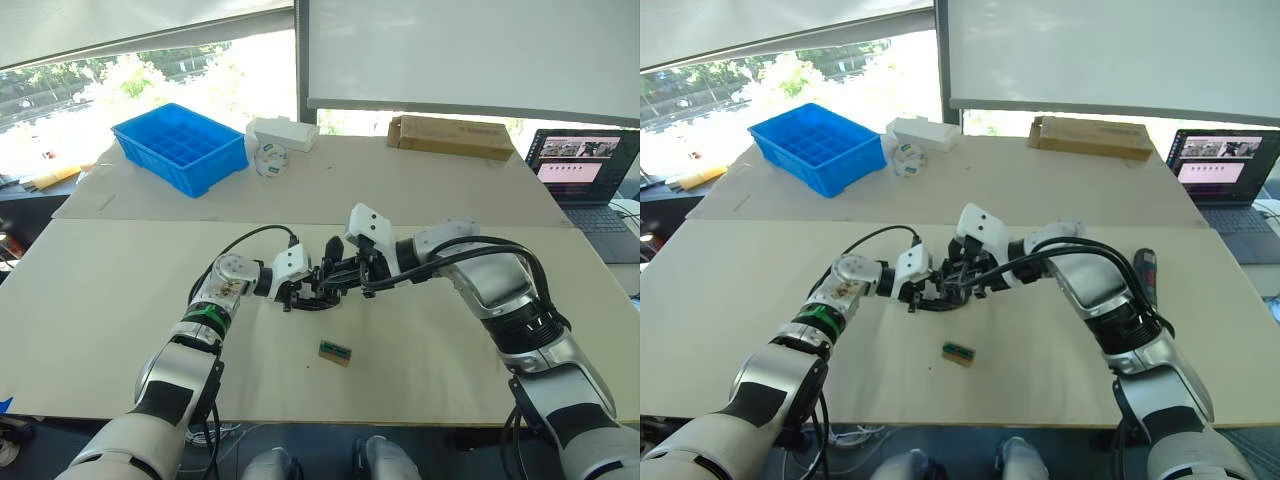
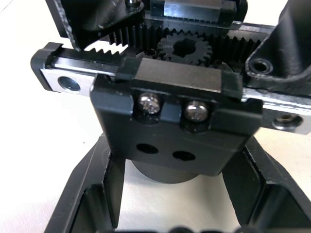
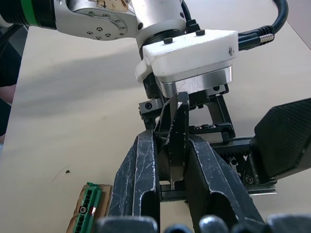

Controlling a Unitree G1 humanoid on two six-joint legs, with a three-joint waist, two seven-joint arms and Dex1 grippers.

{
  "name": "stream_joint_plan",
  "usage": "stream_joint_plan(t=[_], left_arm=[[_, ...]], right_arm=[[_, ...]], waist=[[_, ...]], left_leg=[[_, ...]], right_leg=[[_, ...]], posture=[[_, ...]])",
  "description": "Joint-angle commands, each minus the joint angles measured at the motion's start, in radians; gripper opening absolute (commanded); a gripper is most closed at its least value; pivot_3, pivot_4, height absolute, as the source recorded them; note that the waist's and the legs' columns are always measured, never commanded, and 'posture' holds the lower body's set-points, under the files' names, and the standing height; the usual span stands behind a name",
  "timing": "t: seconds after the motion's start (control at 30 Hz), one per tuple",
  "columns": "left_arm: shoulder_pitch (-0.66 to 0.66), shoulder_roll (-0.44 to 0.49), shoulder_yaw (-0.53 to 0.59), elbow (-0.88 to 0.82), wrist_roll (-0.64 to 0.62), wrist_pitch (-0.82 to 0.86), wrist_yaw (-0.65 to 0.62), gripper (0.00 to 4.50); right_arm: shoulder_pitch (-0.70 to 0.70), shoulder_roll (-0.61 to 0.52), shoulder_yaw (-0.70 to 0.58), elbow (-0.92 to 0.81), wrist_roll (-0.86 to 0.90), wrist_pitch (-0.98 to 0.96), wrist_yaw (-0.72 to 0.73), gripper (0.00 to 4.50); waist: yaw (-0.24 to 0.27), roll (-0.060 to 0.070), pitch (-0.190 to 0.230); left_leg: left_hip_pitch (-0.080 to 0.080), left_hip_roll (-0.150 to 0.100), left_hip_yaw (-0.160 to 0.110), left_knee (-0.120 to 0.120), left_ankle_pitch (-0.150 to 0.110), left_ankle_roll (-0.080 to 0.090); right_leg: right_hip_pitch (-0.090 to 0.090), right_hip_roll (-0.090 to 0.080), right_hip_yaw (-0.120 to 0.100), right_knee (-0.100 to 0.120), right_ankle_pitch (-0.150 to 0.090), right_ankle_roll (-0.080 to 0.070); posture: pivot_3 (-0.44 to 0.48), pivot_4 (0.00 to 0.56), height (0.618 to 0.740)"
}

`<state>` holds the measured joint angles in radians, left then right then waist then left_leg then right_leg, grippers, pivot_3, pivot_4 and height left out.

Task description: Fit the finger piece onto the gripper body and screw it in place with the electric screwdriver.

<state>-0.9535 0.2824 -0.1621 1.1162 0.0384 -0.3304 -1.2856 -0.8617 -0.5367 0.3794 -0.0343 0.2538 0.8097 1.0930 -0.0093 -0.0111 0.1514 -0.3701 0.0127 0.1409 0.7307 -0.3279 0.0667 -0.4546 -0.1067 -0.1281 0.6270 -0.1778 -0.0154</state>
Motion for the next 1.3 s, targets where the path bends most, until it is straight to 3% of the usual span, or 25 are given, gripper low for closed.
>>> stream_joint_plan(t=[0.03,0.37,0.67,0.73,0.87,1.2,1.3], left_arm=[[-0.013,0.004,0.012,-0.021,-0.007,-0.024,0.006,2.27],[-0.015,-0.005,0.013,-0.022,-0.010,-0.022,0.014,2.27],[-0.013,-0.004,0.011,-0.022,-0.008,-0.022,0.014,2.27],[-0.012,-0.006,0.011,-0.021,-0.009,-0.021,0.013,2.27],[-0.014,-0.019,0.016,-0.022,-0.013,-0.017,0.014,2.27],[-0.011,-0.016,0.012,0.003,0.006,0.002,0.031,2.27],[-0.002,0.015,0.011,0.002,0.006,0.046,-0.004,3.69]], right_arm=[[0.058,-0.020,0.109,0.084,-0.070,0.080,-0.023,0.33],[0.045,-0.042,0.147,0.108,-0.111,0.028,-0.017,0.33],[0.034,-0.031,0.104,0.073,-0.095,0.002,-0.035,0.33],[-0.033,-0.011,0.005,0.005,-0.018,0.054,-0.039,1.36],[-0.084,-0.031,-0.116,-0.158,0.097,0.206,-0.049,2.70],[0.079,-0.234,-0.269,-0.423,0.208,0.294,-0.083,2.72],[0.118,-0.320,-0.356,-0.464,0.255,0.356,-0.085,2.72]], waist=[[0.000,0.000,-0.001],[-0.002,0.000,-0.006],[-0.002,0.000,-0.007],[-0.002,0.000,-0.007],[0.000,0.000,-0.005],[0.008,0.000,-0.005],[0.008,-0.001,-0.005]], left_leg=[[0.000,0.000,0.000,0.000,0.000,0.000],[0.001,0.000,0.000,0.000,0.000,0.000],[0.001,0.000,0.000,0.000,0.000,0.000],[0.001,0.000,0.000,0.000,0.000,0.000],[-0.005,0.000,0.000,0.000,0.000,0.001],[-0.011,0.000,-0.005,0.000,0.000,0.002],[-0.010,0.000,-0.005,0.000,0.000,0.002]], right_leg=[[0.000,0.000,0.000,0.000,0.000,0.000],[0.000,0.000,0.001,0.001,0.000,0.000],[0.000,-0.001,0.001,0.001,0.000,0.000],[0.000,-0.001,0.001,0.001,0.000,0.000],[-0.005,-0.002,0.000,0.001,0.000,-0.001],[-0.004,-0.002,-0.008,-0.002,0.001,0.001],[-0.004,-0.002,-0.007,-0.004,0.001,0.001]], posture=[[0.000,0.150,0.738],[0.000,0.150,0.738],[0.000,0.150,0.738],[0.000,0.150,0.738],[0.000,0.150,0.738],[0.000,0.150,0.738],[0.000,0.150,0.738]])
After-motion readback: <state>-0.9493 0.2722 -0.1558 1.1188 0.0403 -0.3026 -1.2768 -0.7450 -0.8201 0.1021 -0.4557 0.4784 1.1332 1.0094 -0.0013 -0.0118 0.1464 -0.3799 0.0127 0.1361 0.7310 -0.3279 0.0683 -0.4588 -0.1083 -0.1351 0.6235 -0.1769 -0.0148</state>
